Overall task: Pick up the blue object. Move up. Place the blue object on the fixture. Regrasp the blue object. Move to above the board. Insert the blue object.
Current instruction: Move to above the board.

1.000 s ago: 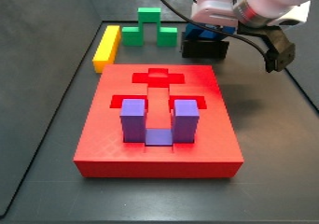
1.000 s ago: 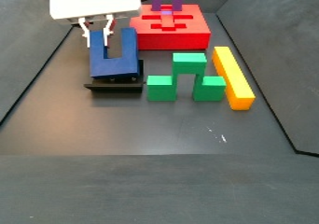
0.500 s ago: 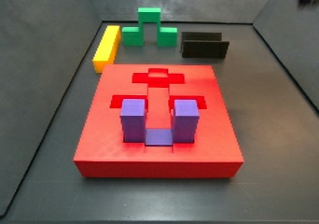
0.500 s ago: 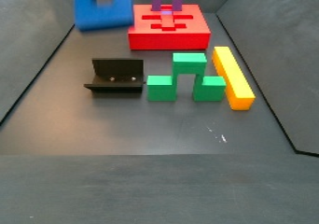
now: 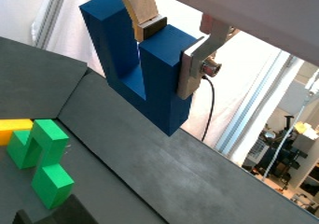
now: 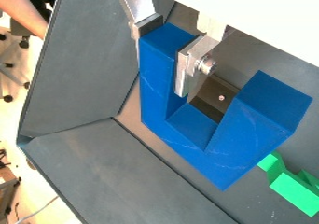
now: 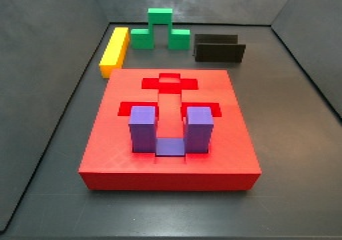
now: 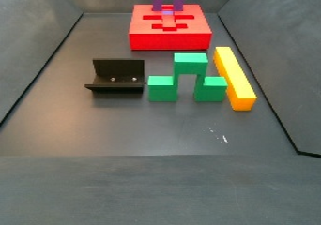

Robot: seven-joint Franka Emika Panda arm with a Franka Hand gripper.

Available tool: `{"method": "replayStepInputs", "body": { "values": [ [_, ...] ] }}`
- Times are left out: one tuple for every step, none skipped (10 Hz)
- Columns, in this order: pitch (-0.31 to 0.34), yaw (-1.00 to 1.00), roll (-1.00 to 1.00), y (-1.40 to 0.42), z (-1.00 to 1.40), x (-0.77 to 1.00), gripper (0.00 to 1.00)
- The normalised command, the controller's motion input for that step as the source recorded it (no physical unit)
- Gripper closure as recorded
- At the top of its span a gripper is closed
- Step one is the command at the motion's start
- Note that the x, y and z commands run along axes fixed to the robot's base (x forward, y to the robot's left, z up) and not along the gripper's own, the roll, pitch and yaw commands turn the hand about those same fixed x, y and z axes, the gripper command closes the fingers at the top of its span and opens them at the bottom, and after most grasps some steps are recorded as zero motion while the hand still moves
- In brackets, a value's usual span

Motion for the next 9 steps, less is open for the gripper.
{"method": "replayStepInputs", "body": {
  "values": [
    [0.011, 0.07, -1.00, -1.40, 0.29, -1.32, 1.00],
    [-0.006, 0.07, -1.00, -1.40, 0.29, -1.34, 1.00],
    [-0.050, 0.08, -1.00, -1.35, 0.29, -1.40, 1.00],
    [-0.077, 0.09, -1.00, -1.27, 0.25, -1.40, 1.00],
    [-0.087, 0.09, -1.00, -1.27, 0.27, -1.40, 1.00],
    [-0.115, 0.08, -1.00, -0.82, 0.16, -0.95, 1.00],
    [-0.115, 0.08, -1.00, -0.47, 0.08, -0.59, 1.00],
    [-0.108, 0.05, -1.00, -0.21, 0.05, -0.30, 1.00],
    [-0.110, 0.05, -1.00, -0.14, 0.03, -0.21, 1.00]
  ]
}}
